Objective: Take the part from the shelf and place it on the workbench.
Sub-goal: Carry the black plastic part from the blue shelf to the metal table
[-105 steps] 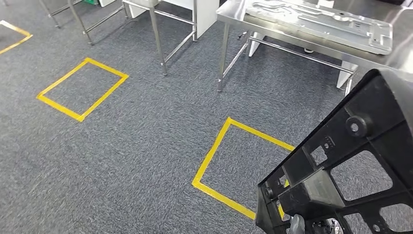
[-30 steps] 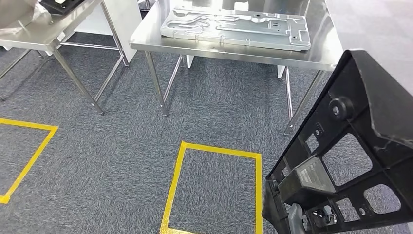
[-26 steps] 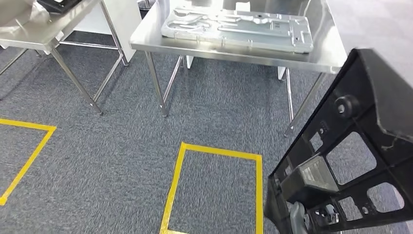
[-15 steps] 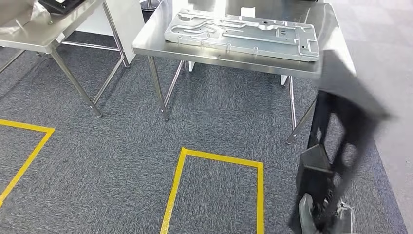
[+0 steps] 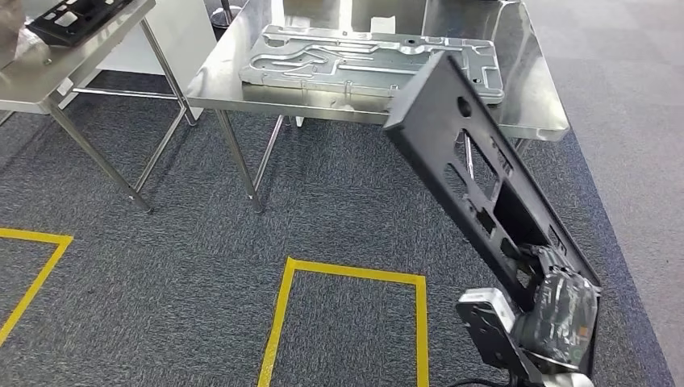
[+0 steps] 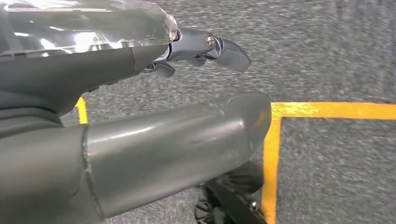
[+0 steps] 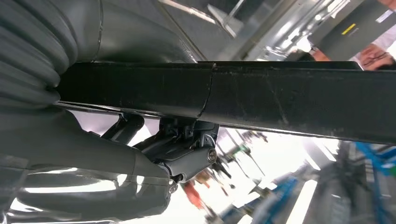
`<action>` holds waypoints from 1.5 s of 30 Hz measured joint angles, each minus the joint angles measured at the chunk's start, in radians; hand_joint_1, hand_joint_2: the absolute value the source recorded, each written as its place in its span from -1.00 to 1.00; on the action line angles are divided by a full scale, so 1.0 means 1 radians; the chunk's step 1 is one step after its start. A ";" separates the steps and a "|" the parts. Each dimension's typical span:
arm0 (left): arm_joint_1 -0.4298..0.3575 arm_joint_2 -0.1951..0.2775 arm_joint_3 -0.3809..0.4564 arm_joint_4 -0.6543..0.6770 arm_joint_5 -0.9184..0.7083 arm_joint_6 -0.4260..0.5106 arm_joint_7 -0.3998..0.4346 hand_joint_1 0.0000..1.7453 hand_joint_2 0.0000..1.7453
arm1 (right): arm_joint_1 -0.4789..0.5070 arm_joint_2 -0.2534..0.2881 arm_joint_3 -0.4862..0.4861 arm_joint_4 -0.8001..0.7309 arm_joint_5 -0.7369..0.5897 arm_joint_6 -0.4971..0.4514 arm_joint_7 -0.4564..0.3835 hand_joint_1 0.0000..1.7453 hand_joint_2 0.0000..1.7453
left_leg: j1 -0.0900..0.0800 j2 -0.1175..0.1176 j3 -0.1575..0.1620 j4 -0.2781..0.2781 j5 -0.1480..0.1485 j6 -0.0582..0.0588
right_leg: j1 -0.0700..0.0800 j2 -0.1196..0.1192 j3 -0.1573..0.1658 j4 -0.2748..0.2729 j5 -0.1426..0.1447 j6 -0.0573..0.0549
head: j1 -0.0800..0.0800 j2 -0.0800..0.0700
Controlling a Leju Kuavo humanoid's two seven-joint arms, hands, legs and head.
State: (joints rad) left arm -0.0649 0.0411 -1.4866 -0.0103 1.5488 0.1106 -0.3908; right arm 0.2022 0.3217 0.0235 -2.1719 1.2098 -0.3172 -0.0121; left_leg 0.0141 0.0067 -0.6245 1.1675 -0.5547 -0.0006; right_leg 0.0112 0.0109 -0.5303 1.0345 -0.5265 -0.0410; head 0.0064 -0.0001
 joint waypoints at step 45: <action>-0.004 0.064 -0.061 -0.020 -0.017 -0.025 0.003 -1.00 -1.00 | -0.477 -0.233 0.354 0.504 0.221 0.175 0.048 1.00 1.00 | 0.000 -0.021 0.106 -0.151 0.058 0.025 | -0.024 -0.006 -0.171 0.175 -0.066 0.069 | 0.002 0.000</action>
State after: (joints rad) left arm -0.0689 0.1055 -1.5476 -0.0302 1.5314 0.0858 -0.3877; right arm -0.2752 0.0882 0.3779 -1.6674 1.4306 -0.1420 0.0358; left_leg 0.0143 -0.0139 -0.5181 1.0165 -0.4965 0.0241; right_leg -0.0126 0.0047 -0.7016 1.2091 -0.5925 0.0280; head 0.0084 0.0000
